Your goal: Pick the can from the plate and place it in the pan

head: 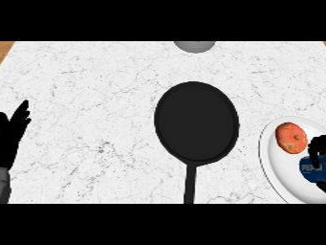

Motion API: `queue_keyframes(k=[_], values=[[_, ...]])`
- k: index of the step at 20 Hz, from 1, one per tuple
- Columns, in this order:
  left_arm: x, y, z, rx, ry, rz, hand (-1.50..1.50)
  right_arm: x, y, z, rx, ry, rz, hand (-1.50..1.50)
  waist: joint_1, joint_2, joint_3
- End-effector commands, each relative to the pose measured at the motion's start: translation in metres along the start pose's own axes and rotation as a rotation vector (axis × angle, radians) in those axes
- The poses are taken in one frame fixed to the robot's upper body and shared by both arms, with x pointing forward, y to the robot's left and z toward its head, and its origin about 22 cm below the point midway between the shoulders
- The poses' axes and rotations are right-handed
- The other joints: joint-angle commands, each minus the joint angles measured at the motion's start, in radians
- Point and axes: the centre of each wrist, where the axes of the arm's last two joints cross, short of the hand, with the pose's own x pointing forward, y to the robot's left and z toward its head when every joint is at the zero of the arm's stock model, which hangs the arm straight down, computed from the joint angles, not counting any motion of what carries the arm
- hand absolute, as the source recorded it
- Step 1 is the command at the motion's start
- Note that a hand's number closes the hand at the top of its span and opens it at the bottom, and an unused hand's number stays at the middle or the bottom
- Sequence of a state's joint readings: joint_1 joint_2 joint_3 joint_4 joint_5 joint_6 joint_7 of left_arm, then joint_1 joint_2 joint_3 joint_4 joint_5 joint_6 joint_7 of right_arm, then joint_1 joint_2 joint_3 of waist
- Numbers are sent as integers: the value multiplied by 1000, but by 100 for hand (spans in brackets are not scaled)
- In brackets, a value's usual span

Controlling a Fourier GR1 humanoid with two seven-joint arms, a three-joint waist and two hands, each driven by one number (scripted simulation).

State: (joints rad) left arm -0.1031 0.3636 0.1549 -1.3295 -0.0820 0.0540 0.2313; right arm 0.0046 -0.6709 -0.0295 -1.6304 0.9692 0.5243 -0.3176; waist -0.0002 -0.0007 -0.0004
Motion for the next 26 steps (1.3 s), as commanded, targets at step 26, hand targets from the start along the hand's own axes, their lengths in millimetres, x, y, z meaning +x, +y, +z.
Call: queue_keyframes(k=[26], values=[[-15, -5, -7, -2, 5, 1, 0, 4, -73, -12, -652, -296, -306, 150, 0, 1, 0]])
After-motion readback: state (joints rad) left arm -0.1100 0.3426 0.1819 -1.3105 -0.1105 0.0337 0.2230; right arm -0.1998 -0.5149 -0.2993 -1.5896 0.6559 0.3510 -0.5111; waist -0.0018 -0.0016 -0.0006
